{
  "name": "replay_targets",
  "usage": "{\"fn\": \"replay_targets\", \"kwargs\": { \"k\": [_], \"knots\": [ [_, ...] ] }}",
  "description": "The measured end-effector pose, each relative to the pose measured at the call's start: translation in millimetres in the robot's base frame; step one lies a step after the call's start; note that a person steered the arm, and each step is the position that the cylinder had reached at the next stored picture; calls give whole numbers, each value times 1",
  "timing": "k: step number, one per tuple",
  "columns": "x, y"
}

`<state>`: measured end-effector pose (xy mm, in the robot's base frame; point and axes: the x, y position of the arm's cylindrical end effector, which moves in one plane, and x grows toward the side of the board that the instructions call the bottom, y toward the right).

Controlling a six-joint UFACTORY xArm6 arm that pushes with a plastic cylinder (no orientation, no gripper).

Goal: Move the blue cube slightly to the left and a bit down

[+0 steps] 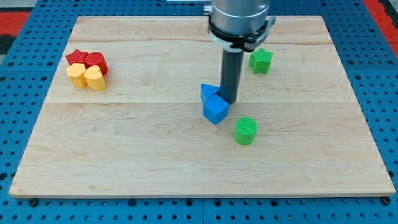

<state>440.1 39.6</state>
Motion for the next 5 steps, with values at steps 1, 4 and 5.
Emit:
{"fn": "replay_targets", "kwargs": {
  "k": [1,4,5],
  "knots": [
    [0,-21],
    [-10,36],
    [12,49]
  ]
}}
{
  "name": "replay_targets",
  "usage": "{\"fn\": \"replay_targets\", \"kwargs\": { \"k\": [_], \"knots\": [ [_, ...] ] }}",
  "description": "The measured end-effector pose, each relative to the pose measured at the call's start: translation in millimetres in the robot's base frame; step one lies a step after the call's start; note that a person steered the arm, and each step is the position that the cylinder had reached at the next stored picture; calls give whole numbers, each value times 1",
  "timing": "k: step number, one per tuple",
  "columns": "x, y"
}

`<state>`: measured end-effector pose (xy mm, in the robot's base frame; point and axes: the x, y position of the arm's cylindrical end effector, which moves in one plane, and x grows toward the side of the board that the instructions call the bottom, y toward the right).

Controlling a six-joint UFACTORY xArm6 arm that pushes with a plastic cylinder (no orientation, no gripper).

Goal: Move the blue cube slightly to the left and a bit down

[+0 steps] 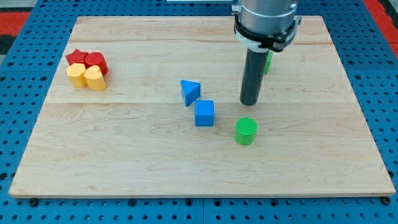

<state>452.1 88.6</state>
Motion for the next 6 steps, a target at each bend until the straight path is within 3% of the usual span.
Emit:
{"fn": "replay_targets", "kwargs": {
  "k": [1,4,5,6],
  "knots": [
    [19,-21],
    [24,-166],
    [13,-175],
    [-24,-175]
  ]
}}
